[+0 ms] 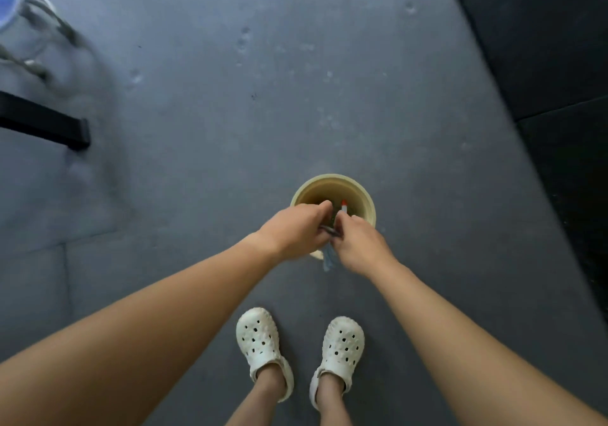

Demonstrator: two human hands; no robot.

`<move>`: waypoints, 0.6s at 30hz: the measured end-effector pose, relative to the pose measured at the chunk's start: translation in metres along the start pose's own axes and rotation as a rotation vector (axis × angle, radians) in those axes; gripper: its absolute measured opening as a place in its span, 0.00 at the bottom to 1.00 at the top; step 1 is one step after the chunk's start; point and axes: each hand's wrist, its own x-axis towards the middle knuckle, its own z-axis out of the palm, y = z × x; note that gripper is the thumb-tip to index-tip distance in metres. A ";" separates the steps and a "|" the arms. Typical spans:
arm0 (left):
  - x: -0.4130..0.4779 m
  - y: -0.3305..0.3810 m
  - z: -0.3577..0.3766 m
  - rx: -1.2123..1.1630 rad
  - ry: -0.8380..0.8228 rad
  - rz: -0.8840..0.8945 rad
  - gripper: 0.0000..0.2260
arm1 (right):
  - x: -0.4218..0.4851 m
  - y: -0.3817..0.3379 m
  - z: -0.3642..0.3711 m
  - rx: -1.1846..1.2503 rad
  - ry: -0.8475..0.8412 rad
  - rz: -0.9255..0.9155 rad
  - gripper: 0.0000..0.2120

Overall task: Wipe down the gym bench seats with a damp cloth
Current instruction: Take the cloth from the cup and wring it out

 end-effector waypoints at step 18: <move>-0.261 0.031 -0.423 -0.576 0.848 -0.336 0.08 | -0.135 -0.425 -0.255 0.214 0.200 -0.528 0.21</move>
